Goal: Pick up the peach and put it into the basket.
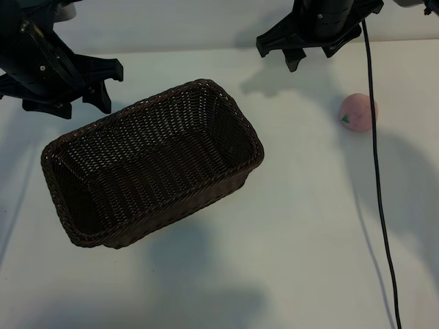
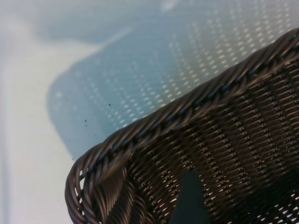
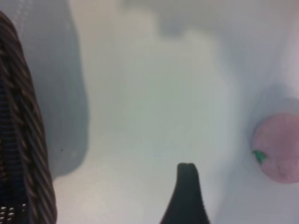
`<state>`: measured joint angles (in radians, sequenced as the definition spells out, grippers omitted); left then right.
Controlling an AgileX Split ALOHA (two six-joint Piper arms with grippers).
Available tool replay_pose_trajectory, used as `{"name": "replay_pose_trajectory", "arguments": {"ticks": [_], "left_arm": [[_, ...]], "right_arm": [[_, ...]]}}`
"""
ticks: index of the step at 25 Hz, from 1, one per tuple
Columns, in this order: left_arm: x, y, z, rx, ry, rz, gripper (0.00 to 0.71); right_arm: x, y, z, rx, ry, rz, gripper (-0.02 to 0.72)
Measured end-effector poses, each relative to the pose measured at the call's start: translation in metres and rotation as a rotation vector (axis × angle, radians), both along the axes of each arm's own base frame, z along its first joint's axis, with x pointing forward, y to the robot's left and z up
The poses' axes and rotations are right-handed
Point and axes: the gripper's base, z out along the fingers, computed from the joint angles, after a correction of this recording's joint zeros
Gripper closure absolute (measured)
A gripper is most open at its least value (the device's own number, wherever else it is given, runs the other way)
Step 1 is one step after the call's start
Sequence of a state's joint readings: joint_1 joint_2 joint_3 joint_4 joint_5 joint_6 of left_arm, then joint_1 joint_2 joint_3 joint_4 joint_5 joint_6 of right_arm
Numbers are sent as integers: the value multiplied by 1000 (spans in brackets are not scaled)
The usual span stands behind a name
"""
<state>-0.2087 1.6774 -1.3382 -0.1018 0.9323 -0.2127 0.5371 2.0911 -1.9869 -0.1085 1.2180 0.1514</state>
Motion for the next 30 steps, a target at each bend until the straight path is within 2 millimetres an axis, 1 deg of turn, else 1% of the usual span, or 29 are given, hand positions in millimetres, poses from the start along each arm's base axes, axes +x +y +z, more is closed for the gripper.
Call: {"name": "replay_pose_trajectory", "arguments": {"ticks": [18,30], "left_arm": [[0,0,0,0,0,0,179],[3,-1,1,-7,-35,3,179]], "right_arm": [[0,0,0,-3,-1,0,149],[0,0,0,-3,-1,0,149]]}}
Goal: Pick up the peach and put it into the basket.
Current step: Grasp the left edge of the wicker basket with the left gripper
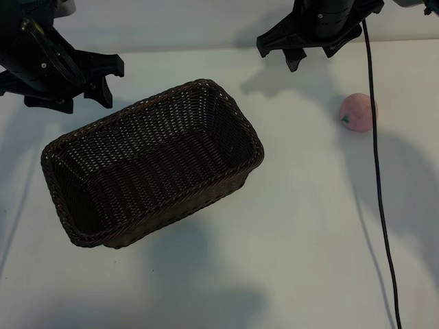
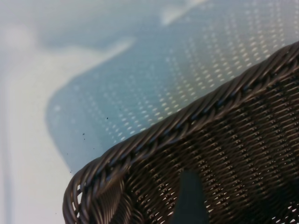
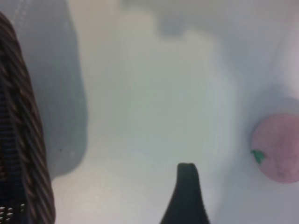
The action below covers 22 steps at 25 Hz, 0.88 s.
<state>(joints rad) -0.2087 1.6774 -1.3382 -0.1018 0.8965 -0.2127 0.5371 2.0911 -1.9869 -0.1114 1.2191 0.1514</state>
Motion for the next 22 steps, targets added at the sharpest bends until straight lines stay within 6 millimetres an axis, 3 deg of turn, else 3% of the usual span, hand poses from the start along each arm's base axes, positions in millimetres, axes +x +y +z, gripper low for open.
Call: {"name": "replay_pose_trajectory", "arguments": {"ticks": [14,17,22], "left_arm": [[0,1,1,2,-9,12,179],[-12,5,1,21,-2,22,179],[-51,18,-9,54,9,95,179]], "right_arm": [[0,0,0,0,0,0,149],[0,0,0,-1,1,0,149],[0,0,0,-1,1,0,149]]}}
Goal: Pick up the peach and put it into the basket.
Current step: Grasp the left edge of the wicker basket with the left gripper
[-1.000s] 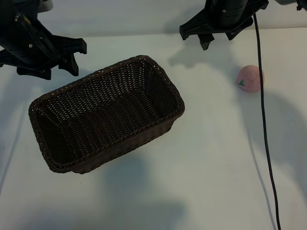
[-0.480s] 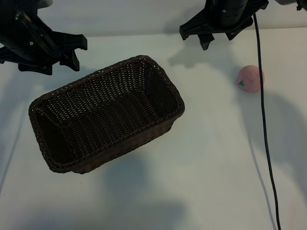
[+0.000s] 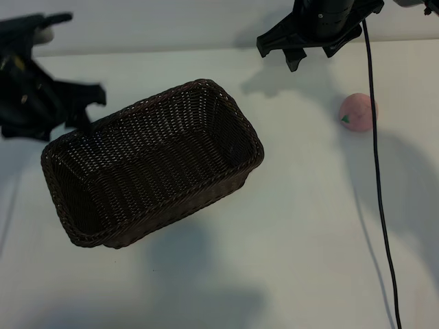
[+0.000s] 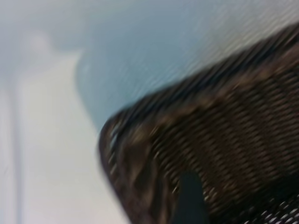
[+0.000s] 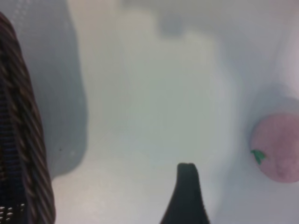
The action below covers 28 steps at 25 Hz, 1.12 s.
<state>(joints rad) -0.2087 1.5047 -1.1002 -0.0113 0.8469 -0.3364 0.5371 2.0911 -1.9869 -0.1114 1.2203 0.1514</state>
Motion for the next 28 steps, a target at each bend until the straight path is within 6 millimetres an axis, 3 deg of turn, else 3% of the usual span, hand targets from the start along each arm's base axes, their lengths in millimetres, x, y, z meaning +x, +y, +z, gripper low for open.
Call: {"name": "replay_pose_trajectory", "arguments": {"ticks": [5,11,19,28], "left_arm": [[-30,8,-12,-7,-2,101,179],[-54,15,-47,17,87,154,179],[-50,13,-62,-42,-15,233,179],[-37,10,-88,-46,31,262,179]], "right_arm": [[0,0,0,0,0,0,149],[0,0,0,0,0,0,149],[0,0,0,0,0,-1,149],[0,0,0,0,0,0,149]]}}
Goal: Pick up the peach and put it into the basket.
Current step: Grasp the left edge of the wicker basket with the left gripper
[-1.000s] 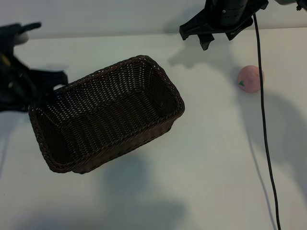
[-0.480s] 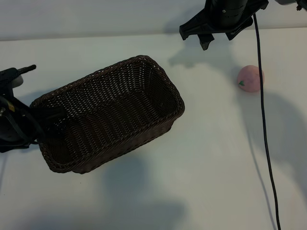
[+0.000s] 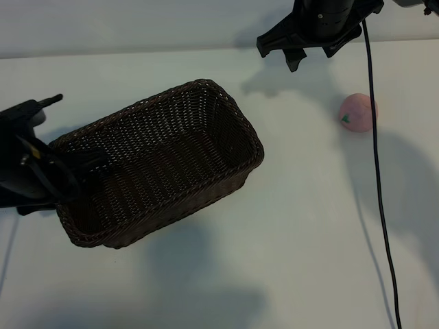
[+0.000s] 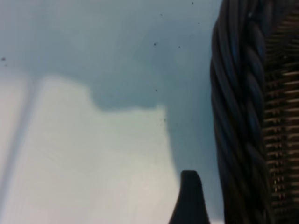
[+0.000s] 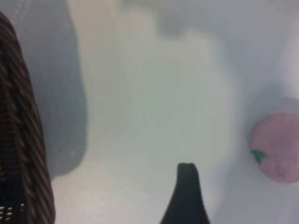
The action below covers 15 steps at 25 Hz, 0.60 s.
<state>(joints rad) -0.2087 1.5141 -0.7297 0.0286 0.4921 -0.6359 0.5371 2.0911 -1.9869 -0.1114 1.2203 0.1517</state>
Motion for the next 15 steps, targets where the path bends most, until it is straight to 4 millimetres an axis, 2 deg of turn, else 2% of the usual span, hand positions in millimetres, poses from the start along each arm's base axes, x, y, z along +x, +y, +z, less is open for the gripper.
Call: {"name": "replay_pose_trajectory", "arguments": {"ticks": [8,13,15], "left_arm": [[11,-4,-29,-13,45,18,179],[12,-4,-35,-9,63,18,185],[12,-4,-35,-10,61,19,224]], "right_arm": [[0,0,0,0,0,0,149],[0,0,0,0,0,0,149],[0,0,0,0,0,0,149]]}}
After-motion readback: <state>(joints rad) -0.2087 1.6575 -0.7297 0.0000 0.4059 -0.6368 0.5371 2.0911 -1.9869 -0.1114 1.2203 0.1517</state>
